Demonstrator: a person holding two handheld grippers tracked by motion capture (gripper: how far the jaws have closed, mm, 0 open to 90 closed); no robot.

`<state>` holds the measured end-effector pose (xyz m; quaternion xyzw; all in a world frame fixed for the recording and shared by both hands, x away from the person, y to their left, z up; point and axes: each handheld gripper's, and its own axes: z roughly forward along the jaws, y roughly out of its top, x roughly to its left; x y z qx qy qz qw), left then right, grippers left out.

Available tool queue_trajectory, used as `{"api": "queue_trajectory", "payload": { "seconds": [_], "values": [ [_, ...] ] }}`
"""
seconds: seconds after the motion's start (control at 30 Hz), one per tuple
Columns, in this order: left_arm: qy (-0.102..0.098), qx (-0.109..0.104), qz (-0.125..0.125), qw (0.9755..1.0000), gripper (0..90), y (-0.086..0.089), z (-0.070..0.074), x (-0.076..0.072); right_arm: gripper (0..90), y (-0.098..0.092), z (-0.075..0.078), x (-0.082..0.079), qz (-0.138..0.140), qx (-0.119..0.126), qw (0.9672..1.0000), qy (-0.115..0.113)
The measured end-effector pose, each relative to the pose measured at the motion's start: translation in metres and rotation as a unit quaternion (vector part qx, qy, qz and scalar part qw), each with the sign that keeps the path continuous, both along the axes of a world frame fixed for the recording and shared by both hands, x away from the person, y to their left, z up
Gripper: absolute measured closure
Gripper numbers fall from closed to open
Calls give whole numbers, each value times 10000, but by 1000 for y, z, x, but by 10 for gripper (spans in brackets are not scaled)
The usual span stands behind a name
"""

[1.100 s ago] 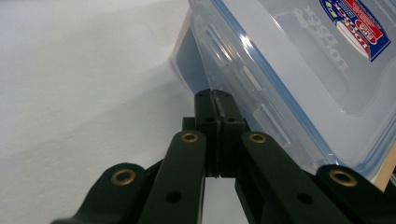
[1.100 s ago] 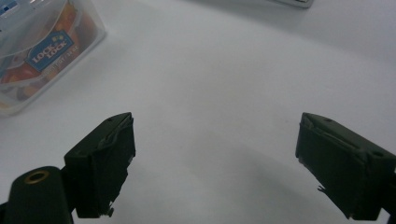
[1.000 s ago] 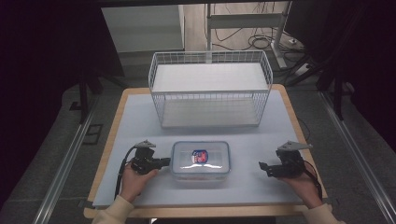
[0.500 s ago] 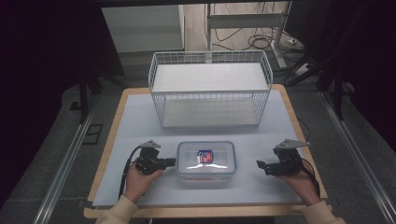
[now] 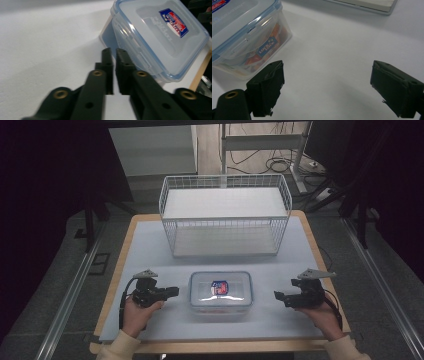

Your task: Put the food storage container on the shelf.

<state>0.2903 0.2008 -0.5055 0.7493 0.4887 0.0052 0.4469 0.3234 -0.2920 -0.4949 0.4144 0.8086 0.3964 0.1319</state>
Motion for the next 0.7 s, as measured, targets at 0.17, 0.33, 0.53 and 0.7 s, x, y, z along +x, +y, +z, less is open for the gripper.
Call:
{"api": "queue_trajectory", "payload": {
  "seconds": [0.17, 0.33, 0.53, 0.7],
  "values": [
    [-19, -67, 195, 9998, 468, -4, 2, 0, 139, 0, 1, -3, -74, -5, 10000, -30],
    [203, -420, 169, 9988, 244, -3, 0, 1, 148, 4, 3, -3, 51, 391, 9991, 183],
    [539, -1116, 92, 9922, 155, -2, -3, 5, 149, 15, 9, -6, 311, 656, 9969, 301],
    [790, -1292, -40, 9885, 136, -12, -11, 10, 147, 23, 10, -7, 442, 720, 9958, 342]
  ]
}}
